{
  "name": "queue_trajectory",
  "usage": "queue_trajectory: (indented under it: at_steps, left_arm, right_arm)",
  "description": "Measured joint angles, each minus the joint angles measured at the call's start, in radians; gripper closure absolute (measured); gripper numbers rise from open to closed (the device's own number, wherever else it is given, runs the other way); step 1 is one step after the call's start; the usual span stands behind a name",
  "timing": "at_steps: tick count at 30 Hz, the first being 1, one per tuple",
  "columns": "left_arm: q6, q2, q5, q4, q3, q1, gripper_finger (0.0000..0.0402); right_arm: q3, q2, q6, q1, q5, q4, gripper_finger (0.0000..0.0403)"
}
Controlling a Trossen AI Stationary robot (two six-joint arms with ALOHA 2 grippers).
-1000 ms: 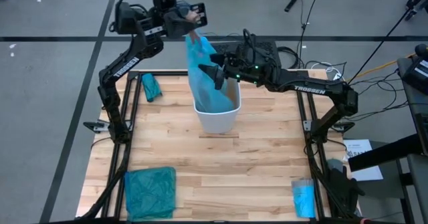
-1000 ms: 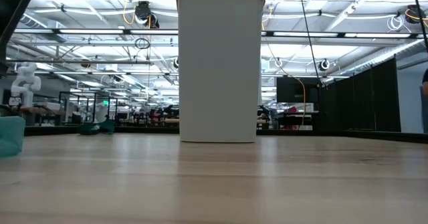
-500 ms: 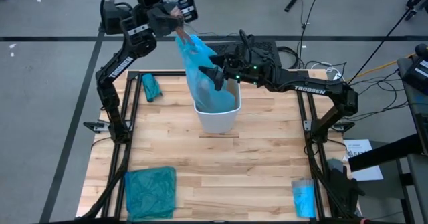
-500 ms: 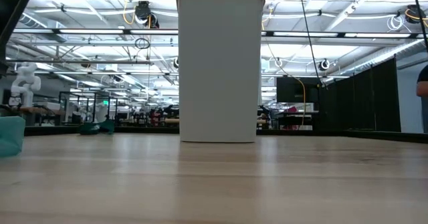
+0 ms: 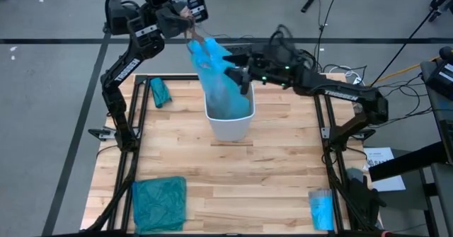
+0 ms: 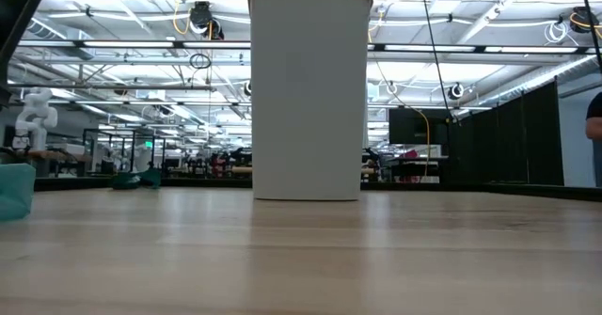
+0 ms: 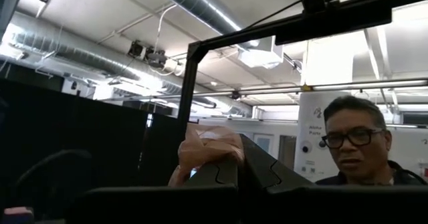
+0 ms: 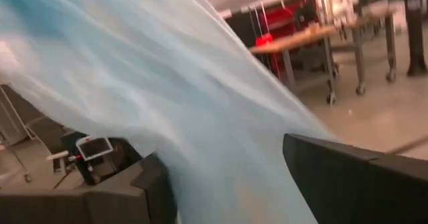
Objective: Place trash/remove bag and relplace
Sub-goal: Remove the blue trash bag from the white trash bin
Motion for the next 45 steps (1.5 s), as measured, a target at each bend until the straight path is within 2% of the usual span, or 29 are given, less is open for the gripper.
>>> queue_trajectory:
  at_steps: [8,14,20,32,41,45]
  left_arm:
    - [0.002,0.001,0.012,-0.004,0.0,0.012,0.0402]
    - [0.005,0.018,0.026,-0.007,0.0,0.025,0.0402]
    - [-0.003,0.03,0.026,-0.013,0.0,0.033,0.0402]
    - [0.024,0.031,0.044,-0.057,0.0,0.001,0.0401]
    - [0.024,0.062,0.048,-0.081,0.0,0.004,0.0402]
    - [-0.001,0.081,0.048,-0.086,0.0,-0.005,0.0402]
  right_arm:
    - [0.002,-0.079,-0.253,0.047,-0.003,-0.008,0.0162]
    - [0.002,-0.054,-0.249,0.043,-0.033,-0.032,0.0127]
    - [0.002,-0.019,-0.235,0.04,-0.055,0.038,0.0086]
    - [0.094,0.054,-0.254,-0.002,-0.088,0.052,0.0058]
    - [0.19,0.134,-0.12,-0.015,-0.301,-0.002,0.0057]
    - [0.26,0.191,-0.119,-0.008,-0.34,0.0,0.0057]
